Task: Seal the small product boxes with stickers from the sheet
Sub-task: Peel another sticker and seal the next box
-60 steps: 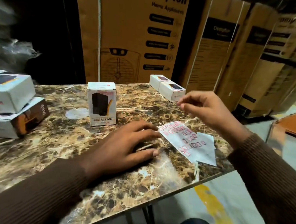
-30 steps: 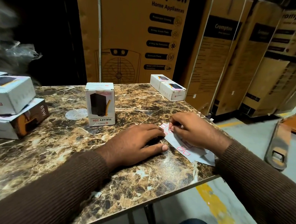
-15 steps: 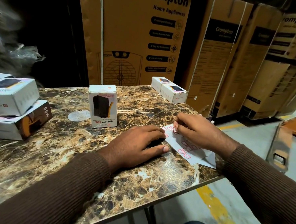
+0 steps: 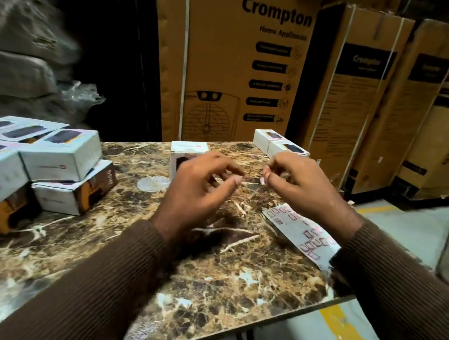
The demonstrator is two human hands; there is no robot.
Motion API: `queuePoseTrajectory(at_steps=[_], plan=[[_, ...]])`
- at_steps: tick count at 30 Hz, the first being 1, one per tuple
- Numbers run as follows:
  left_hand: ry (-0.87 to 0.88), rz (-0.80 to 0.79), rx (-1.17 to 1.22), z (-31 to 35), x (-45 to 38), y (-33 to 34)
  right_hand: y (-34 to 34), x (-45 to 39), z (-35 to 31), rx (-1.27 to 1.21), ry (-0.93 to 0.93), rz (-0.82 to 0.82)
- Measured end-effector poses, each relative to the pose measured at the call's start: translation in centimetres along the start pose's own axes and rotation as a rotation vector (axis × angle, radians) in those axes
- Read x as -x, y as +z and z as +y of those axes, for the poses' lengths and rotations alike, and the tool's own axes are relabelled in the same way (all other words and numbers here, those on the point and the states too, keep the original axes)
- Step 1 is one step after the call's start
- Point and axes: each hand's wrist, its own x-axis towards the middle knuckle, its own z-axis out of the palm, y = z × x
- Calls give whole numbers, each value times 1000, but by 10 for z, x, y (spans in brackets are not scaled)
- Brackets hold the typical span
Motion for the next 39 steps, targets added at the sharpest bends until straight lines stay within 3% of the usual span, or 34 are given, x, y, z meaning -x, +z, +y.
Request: queuePoseTrajectory(at_steps=[3, 5, 14, 39], plan=[[-8, 233, -106, -11, -6, -37, 24, -23, -29, -95, -70, 109], [-33, 291, -175, -28, -6, -58, 42, -37, -45, -103, -117, 142], [-109, 141, -370, -59, 0, -69, 81, -71, -59, -57, -90, 133], [-198, 212, -363, -55, -3, -57, 106, -65, -72, 207, -103, 329]])
